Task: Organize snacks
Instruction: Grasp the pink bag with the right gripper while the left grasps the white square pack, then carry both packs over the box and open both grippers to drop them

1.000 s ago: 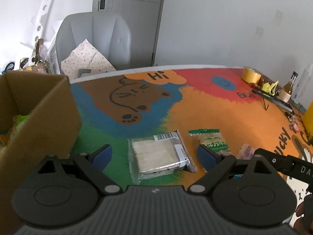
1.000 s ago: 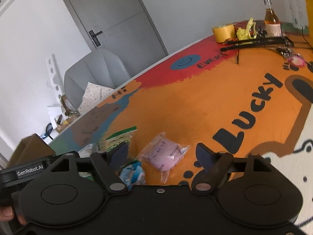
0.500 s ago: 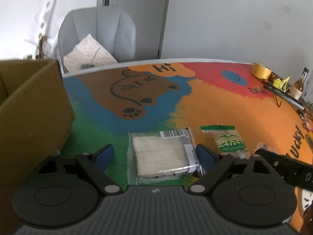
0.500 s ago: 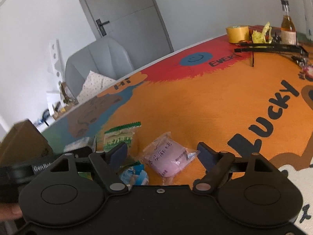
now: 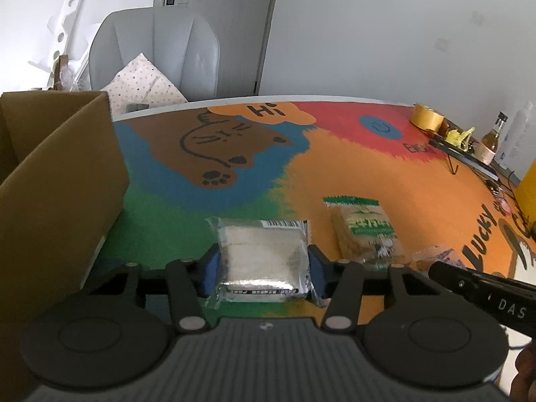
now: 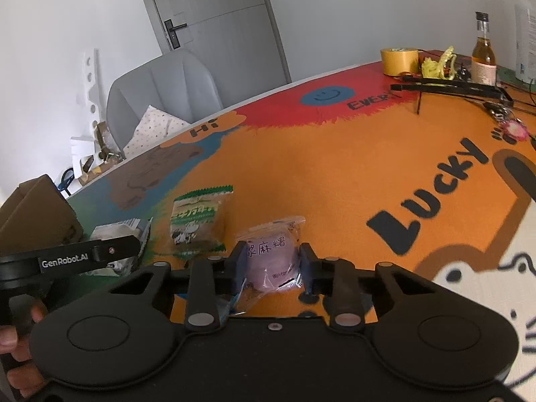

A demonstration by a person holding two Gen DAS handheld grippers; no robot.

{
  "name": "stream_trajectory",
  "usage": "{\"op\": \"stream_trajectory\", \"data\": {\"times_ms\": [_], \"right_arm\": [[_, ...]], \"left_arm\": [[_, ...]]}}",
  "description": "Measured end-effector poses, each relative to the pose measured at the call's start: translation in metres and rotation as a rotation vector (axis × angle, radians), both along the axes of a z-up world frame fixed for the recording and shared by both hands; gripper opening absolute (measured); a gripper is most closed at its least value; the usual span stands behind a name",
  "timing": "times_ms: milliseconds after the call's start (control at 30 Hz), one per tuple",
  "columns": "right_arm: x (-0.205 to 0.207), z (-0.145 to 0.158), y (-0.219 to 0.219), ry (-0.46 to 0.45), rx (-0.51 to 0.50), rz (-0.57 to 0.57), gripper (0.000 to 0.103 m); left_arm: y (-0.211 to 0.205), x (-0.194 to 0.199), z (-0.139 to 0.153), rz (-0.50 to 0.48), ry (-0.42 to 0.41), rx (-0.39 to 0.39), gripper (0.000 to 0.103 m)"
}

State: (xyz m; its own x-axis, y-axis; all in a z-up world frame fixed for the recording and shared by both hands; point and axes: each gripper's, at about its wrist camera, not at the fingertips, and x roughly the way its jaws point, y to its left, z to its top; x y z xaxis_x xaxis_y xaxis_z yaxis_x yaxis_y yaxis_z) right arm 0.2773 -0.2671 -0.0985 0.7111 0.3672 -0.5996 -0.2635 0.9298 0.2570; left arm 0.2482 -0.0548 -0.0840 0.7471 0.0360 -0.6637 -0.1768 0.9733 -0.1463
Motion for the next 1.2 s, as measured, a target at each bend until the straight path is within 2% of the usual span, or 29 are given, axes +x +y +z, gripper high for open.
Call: {"op": "stream_trajectory", "data": {"times_ms": [233, 533, 1200], "right_arm": [[-0.016, 0.007, -0.012, 0.0, 0.071, -0.028, 0.029], [-0.032, 0.034, -0.012, -0.059, 0.094, -0.021, 0.029], [-0.063, 0.068, 0.03, -0.136, 0.111, 0.068, 0.029]], "left_arm": [[0.002, -0.023, 0.014, -0.002, -0.016, 0.005, 0.052], [0.002, -0.046, 0.037, -0.021, -0.059, 0.0, 0.052], [0.038, -0.095, 0.079, 0.017, -0.151, -0.005, 0.052]]}}
